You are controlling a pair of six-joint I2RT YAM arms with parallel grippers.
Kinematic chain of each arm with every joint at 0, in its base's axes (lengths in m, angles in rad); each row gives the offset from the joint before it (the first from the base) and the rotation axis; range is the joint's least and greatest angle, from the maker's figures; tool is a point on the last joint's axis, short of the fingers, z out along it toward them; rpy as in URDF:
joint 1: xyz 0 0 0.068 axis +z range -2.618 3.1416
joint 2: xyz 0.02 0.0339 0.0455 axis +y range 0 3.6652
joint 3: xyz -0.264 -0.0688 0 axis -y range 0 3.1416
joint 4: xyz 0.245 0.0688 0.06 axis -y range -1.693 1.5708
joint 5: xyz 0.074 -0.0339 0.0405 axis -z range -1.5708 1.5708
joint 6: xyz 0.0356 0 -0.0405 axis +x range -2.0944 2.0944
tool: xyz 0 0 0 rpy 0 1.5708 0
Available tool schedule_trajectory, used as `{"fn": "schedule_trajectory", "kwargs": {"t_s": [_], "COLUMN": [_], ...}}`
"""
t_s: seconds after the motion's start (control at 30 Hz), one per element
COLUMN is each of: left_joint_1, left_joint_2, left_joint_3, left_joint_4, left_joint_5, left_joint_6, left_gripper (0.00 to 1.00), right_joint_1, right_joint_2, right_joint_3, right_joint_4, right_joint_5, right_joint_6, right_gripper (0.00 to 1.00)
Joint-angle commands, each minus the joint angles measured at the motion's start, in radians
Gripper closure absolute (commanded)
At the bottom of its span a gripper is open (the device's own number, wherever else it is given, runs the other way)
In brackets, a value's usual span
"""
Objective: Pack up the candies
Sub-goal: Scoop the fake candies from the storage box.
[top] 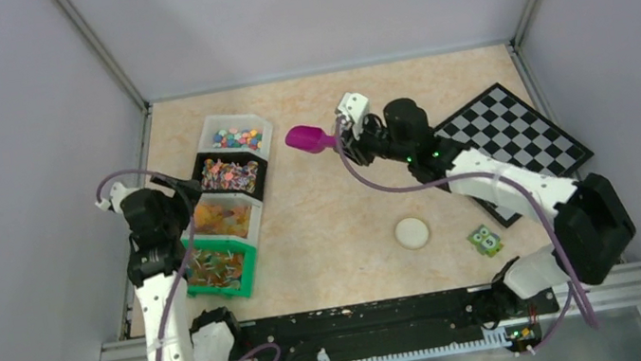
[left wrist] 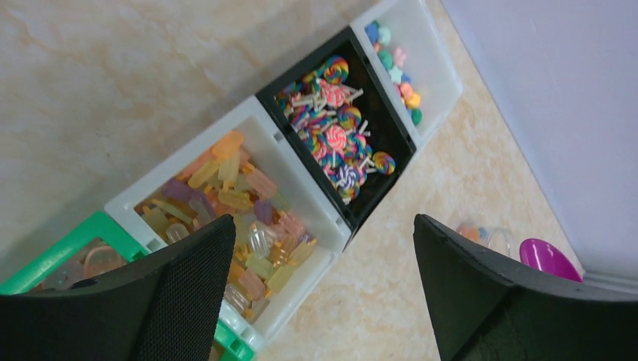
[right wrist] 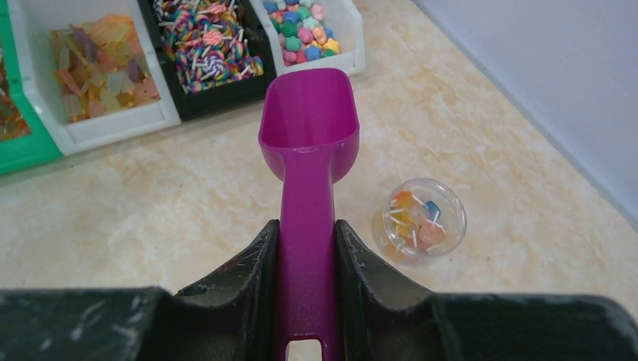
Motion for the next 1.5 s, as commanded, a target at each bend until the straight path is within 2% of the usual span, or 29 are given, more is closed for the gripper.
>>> {"fn": "schedule_trajectory", "kwargs": {"t_s": [0.0,0.23,0.47,0.6,0.67,0.87,1.0,1.1,1.3,1.47], "left_joint_1": [0.000,0.027,0.058,0.078,0.078,0.080,0.098,0.132,0.178,0.188], "left_joint_2": [0.073,0.216,0.387,0.482,0.535,0.691,0.804,0.893,1.017,1.052], "left_joint_3": [0.090,0.138,0.196,0.233,0.269,0.356,0.392,0.453,0.472,0.475], "left_joint_4": [0.032,0.083,0.193,0.273,0.294,0.265,0.281,0.248,0.350,0.362], "left_joint_5": [-0.136,-0.120,-0.017,0.085,0.144,0.251,0.344,0.436,0.715,0.727], "left_joint_6": [-0.049,-0.072,0.022,0.137,0.247,0.524,0.595,0.599,0.516,0.521], "left_gripper": [0.09,0.11,0.07,0.09,0.09,0.10,0.20,0.28,0.37,0.39], "right_joint_1": [0.008,0.008,0.008,0.008,0.009,0.025,0.043,0.056,0.079,0.084], "right_joint_2": [0.113,0.274,0.509,0.619,0.670,0.807,0.868,0.912,1.008,1.089], "right_joint_3": [0.202,0.404,0.727,0.878,0.943,1.137,1.203,1.261,1.401,1.508], "right_joint_4": [-0.052,-0.125,-0.353,-0.436,-0.463,-0.548,-0.578,-0.608,-0.685,-0.735], "right_joint_5": [0.031,0.033,0.055,0.047,0.035,0.017,0.023,0.046,0.096,0.100], "right_joint_6": [0.043,0.017,-0.035,-0.036,-0.030,-0.031,-0.040,-0.041,-0.069,-0.079], "right_gripper": [1.00,1.00,1.00,1.00,1.00,1.00,1.00,1.00,1.00,1.00]}}
